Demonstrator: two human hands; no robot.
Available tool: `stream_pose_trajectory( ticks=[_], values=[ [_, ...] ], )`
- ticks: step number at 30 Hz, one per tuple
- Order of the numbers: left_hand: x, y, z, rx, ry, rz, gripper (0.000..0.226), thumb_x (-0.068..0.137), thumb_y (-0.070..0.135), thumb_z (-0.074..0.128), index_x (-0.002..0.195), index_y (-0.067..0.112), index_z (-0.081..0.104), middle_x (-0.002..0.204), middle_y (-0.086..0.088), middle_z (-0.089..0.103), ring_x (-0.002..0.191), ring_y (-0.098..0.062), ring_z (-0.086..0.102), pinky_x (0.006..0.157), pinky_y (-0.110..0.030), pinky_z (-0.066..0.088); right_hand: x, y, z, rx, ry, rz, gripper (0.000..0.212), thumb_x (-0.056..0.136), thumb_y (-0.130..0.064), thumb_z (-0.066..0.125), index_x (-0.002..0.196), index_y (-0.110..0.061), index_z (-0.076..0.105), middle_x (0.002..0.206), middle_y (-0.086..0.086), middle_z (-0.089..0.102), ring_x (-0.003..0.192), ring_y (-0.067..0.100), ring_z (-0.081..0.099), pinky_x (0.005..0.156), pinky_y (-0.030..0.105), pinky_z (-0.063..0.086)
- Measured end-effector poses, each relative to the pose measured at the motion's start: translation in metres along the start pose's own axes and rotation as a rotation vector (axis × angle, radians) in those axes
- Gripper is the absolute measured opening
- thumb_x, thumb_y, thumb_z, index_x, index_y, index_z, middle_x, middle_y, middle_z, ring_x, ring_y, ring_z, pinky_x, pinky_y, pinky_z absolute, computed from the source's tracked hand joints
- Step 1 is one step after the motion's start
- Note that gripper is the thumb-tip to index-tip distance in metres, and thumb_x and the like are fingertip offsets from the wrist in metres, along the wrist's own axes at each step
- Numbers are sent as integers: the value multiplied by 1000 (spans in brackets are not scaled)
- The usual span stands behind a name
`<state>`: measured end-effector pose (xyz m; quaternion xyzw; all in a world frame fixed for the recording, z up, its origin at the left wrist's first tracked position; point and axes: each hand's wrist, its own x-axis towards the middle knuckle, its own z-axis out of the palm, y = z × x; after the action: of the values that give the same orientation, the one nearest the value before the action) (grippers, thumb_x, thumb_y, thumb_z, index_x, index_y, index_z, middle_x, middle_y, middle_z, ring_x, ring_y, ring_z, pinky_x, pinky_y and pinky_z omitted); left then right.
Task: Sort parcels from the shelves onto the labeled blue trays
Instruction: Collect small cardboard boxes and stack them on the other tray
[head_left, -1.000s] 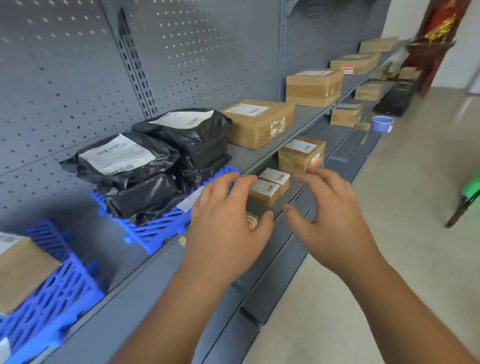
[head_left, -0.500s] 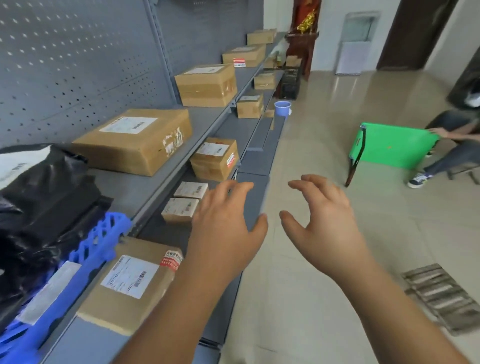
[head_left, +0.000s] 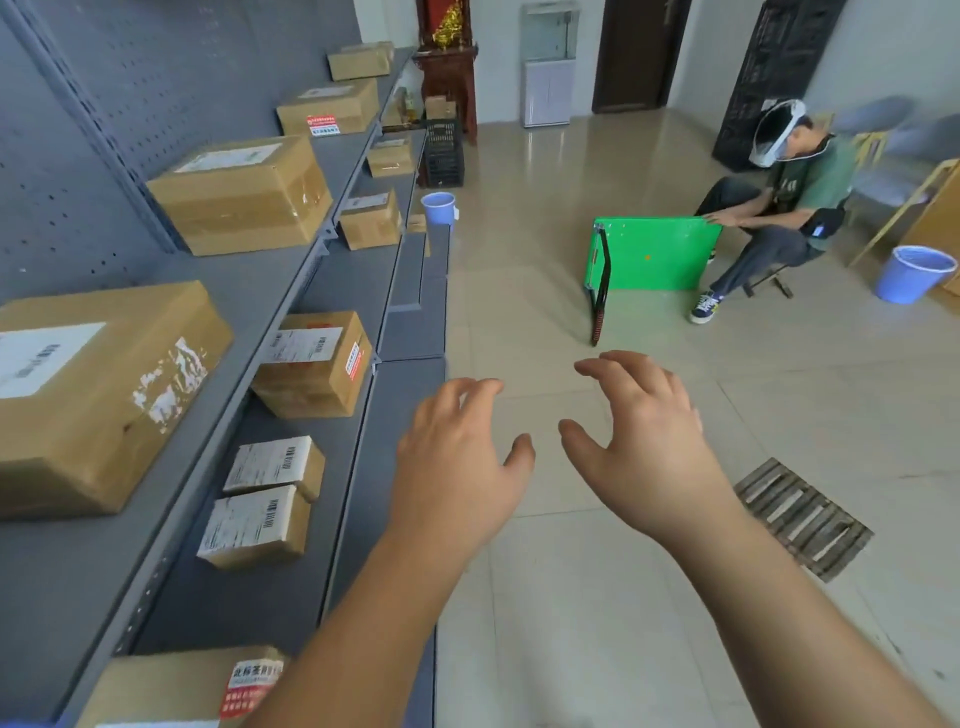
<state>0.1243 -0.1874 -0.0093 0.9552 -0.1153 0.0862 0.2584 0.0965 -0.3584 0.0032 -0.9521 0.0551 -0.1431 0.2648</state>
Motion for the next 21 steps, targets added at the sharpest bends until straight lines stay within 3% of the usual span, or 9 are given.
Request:
stream_pose_trajectory(
  ticks=[11,21],
  values=[
    [136,20,62,48,-16,-23,55,93,46,61,144,31,47,148,10,45,133,-20,44,103,-40,40,135,73,23,34,-97,-13,57,89,-35,66,143,-23,50,146,-1,45,134,29,38,109,47,41],
    [213,3,93,56,22,-261,56,93,45,63,145,29,47,148,7,46,135,-19,44,106,-42,44,253,81,57,46,-306,-198,59,93,-37,61,148,-27,43,151,-4,40,136,23,36,109,43,41]
  ],
)
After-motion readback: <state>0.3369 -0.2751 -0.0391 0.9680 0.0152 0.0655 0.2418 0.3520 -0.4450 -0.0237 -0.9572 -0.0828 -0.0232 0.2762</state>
